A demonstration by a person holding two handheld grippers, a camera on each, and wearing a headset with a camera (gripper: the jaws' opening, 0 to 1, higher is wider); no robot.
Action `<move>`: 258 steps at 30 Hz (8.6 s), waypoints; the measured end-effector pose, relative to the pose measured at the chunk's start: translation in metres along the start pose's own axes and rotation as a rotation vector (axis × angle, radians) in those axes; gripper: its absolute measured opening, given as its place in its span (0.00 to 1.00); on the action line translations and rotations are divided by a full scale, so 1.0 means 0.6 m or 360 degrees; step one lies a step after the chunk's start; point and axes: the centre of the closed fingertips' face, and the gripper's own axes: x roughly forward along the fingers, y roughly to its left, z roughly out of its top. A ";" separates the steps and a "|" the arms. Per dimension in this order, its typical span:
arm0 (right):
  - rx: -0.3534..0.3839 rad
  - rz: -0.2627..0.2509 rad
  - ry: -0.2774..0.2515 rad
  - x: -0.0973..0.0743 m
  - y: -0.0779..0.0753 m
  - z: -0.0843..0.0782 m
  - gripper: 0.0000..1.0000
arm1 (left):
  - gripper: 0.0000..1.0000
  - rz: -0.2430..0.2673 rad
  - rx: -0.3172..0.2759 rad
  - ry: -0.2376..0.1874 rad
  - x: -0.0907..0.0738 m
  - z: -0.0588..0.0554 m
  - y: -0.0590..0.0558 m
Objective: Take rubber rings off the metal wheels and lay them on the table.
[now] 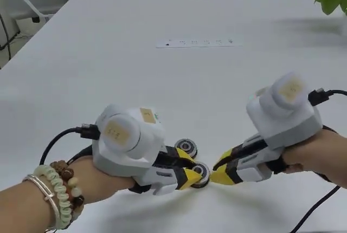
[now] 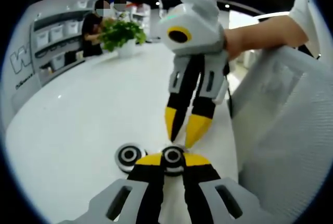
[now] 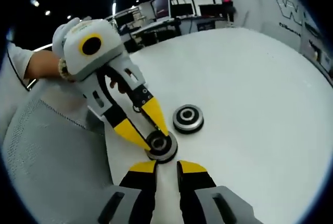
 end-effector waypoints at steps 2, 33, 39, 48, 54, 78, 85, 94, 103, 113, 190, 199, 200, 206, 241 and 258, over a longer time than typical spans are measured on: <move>-0.0070 0.0019 -0.0006 0.005 0.006 0.003 0.20 | 0.14 0.0000 -0.0001 -0.0001 0.000 0.000 0.000; 0.0096 -0.0117 0.0065 0.013 -0.012 0.000 0.00 | 0.14 0.0041 -0.0044 -0.0010 -0.004 -0.002 0.007; 0.0299 -0.0086 0.0024 0.009 -0.019 -0.001 0.00 | 0.14 0.0043 -0.0038 -0.0001 -0.004 -0.002 0.008; 0.0497 -0.0018 -0.0031 0.000 -0.018 0.002 0.00 | 0.14 0.0026 -0.0038 0.0013 -0.004 -0.002 0.007; 0.0650 0.0068 -0.0125 -0.007 -0.009 0.014 0.00 | 0.14 -0.0002 -0.0040 0.0014 -0.006 -0.004 0.004; 0.0761 0.0153 -0.0193 -0.005 0.013 0.028 0.00 | 0.13 -0.0019 -0.0033 -0.0003 -0.011 -0.008 0.003; 0.0739 0.0150 -0.0193 -0.004 0.013 0.031 0.00 | 0.13 -0.0015 -0.0015 0.0004 -0.011 -0.008 0.001; 0.0708 0.0148 -0.0195 -0.004 0.013 0.035 0.00 | 0.13 -0.0013 -0.0009 0.0006 -0.011 -0.008 0.002; 0.0687 0.0155 -0.0204 -0.002 0.015 0.040 0.00 | 0.13 -0.0011 -0.0002 0.0008 -0.010 -0.007 0.002; 0.0673 0.0161 -0.0211 -0.001 0.017 0.044 0.00 | 0.13 -0.0010 0.0000 0.0008 -0.010 -0.007 0.002; 0.0678 0.0179 -0.0525 -0.045 0.022 0.131 0.00 | 0.71 0.0303 -0.0011 -0.0229 -0.222 0.066 0.022; 0.0661 0.0233 -0.0588 -0.049 0.035 0.150 0.00 | 0.74 0.0486 -0.0167 -0.0199 -0.278 0.002 0.023; 0.0657 0.0238 -0.0590 -0.049 0.037 0.151 0.00 | 0.74 0.0495 -0.0182 -0.0200 -0.281 -0.003 0.022; 0.0627 0.0276 -0.0586 -0.040 0.054 0.155 0.00 | 0.76 0.0526 -0.0252 -0.0177 -0.292 -0.032 0.009; 0.0256 0.0084 -0.0260 0.065 0.070 0.093 0.00 | 1.00 0.0508 -0.0510 -0.0296 -0.277 -0.051 -0.002; 0.0141 -0.0082 -0.0267 0.072 0.038 0.098 0.00 | 0.99 0.0476 -0.0507 -0.0233 -0.270 -0.063 -0.007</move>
